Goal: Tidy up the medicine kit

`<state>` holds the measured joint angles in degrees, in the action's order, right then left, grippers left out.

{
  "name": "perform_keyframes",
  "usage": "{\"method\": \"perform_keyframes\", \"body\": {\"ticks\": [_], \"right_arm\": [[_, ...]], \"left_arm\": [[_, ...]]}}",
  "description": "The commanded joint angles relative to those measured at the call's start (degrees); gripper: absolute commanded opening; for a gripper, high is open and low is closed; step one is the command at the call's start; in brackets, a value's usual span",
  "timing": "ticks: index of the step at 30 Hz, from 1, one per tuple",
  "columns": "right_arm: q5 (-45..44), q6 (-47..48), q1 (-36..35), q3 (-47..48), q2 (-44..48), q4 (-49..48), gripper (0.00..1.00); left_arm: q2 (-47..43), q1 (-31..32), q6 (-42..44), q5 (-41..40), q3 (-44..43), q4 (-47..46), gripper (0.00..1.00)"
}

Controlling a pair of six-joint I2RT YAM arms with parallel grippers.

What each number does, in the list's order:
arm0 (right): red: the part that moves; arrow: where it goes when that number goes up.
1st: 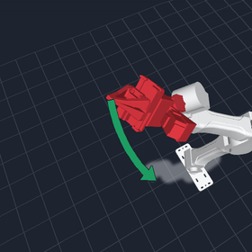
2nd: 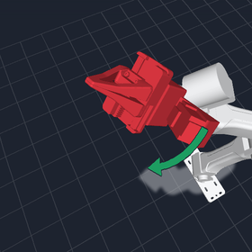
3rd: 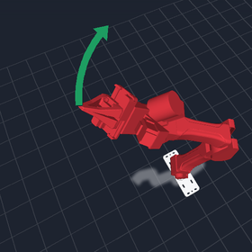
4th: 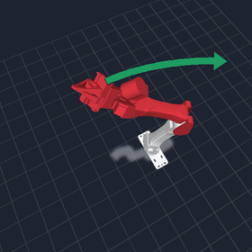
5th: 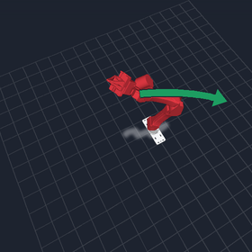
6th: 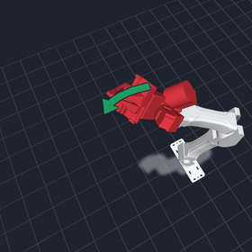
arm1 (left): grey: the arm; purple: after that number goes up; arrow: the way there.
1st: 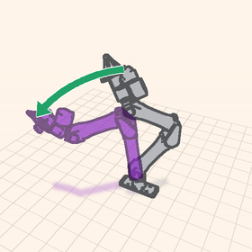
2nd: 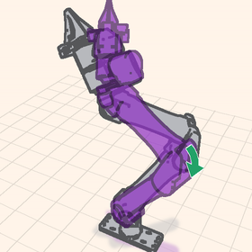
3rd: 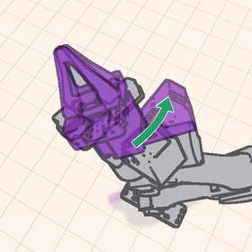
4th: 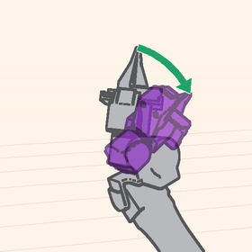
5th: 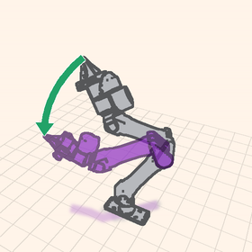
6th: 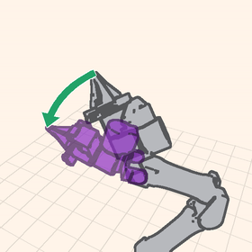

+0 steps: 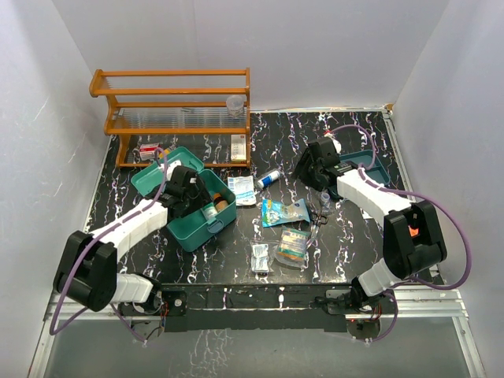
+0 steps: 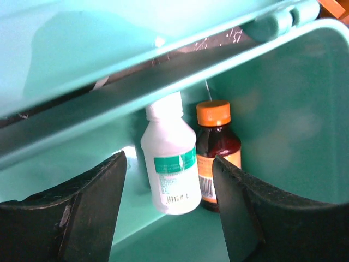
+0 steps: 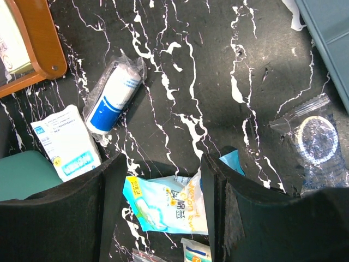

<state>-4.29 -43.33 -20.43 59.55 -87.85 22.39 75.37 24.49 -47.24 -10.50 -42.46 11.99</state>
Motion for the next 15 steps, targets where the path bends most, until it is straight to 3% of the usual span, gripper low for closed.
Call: {"method": "perform_keyframes", "body": {"ticks": [1, 8, 15], "right_arm": [[0.16, 2.24, -1.13, 3.7, -0.46, -1.67, 0.54], [0.52, 5.0, -3.51, 4.99, -2.12, -1.27, 0.54], [0.53, 5.53, -3.92, 5.38, -2.76, -1.09, 0.54]], "left_arm": [[2.05, -0.15, 4.09, -2.35, -1.64, -2.97, 0.6], [6.14, -0.15, 5.2, -3.5, -2.25, -7.42, 0.41], [8.37, -0.14, 1.94, -4.17, -2.5, -4.45, 0.37]]}}
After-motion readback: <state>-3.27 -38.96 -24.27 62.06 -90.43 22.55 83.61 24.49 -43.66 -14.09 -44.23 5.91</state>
